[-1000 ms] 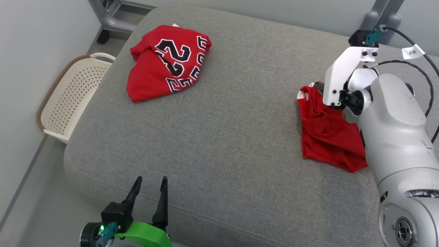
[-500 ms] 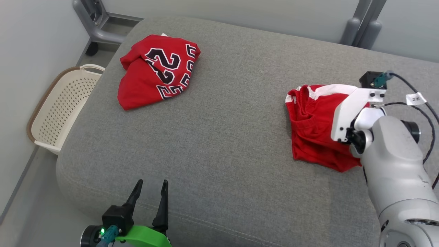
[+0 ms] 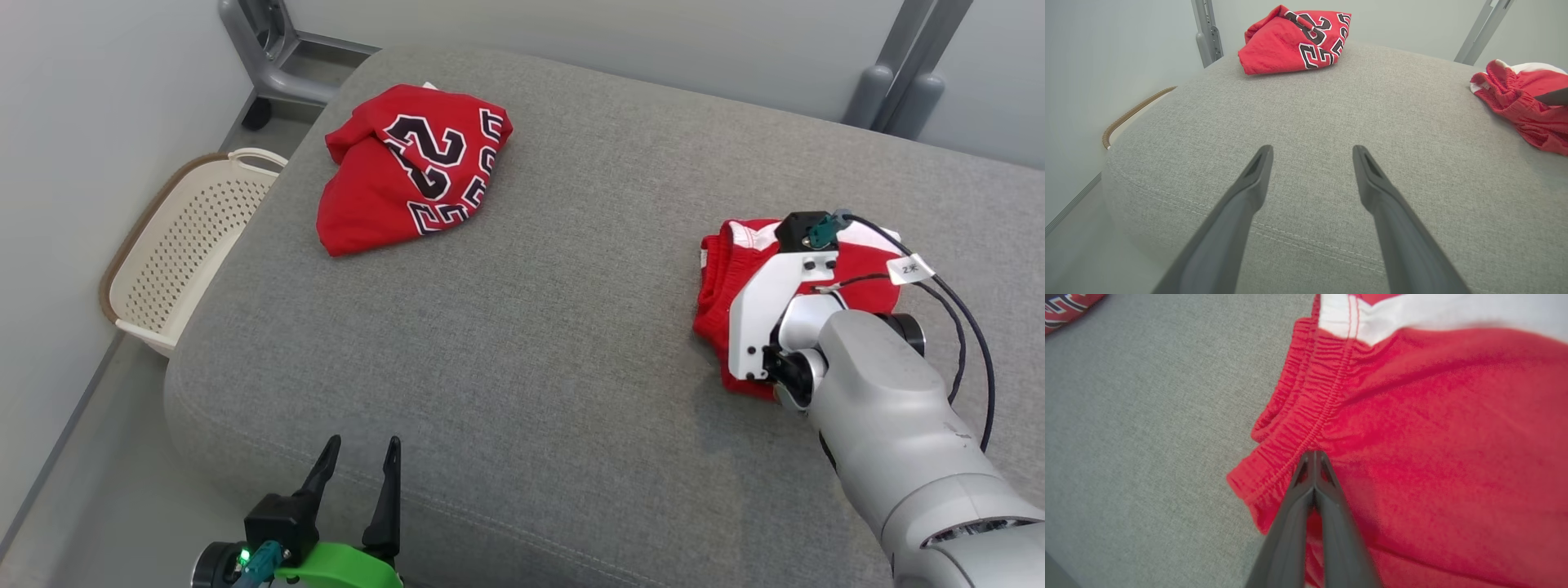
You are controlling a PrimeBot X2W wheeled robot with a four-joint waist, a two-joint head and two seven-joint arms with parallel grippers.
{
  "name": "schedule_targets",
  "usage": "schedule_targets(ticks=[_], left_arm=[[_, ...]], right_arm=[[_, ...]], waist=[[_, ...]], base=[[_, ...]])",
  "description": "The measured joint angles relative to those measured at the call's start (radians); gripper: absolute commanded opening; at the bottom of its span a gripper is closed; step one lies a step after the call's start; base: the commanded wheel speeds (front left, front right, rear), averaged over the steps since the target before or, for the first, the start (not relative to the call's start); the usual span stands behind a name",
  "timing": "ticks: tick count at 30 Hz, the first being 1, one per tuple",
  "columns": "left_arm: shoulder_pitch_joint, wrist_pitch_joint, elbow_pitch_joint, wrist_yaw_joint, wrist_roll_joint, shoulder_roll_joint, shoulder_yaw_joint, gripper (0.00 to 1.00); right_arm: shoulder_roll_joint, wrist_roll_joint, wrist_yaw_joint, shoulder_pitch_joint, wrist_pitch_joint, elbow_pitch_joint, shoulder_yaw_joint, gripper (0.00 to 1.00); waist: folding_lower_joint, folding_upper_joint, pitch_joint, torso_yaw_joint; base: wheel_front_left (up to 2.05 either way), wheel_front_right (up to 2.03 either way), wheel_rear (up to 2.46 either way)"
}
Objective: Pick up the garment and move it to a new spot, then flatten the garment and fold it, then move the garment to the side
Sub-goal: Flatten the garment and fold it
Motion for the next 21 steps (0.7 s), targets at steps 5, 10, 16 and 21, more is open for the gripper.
schedule_targets(ticks=[5, 10, 16, 21], left_arm=[[0.003, 0.000, 0.004, -0.001, 0.000, 0.000, 0.001, 1.00], [0.007, 0.000, 0.003, 0.001, -0.003, 0.000, 0.007, 1.00], [0.032, 0.000, -0.007, 0.005, 0.001, 0.000, 0.035, 1.00], [0.040, 0.000, -0.019, 0.005, 0.006, 0.000, 0.050, 1.00]], right_arm=[[0.001, 0.065, 0.000, 0.024, 0.018, 0.014, 0.113, 0.00], [0.000, 0.089, 0.000, 0.035, 0.015, 0.021, 0.151, 0.00], [0.001, 0.181, 0.000, 0.009, 0.012, -0.007, 0.187, 1.00], [0.002, 0.188, 0.000, -0.056, 0.002, 0.004, 0.168, 1.00]], waist=[[0.0000, 0.0000, -0.008, 0.015], [0.0000, 0.0000, -0.020, 0.019], [0.0000, 0.0000, -0.038, -0.005], [0.0000, 0.0000, -0.049, -0.034]], base=[[0.00, 0.00, 0.00], [0.00, 0.00, 0.00], [0.00, 0.00, 0.00], [0.00, 0.00, 0.00]])
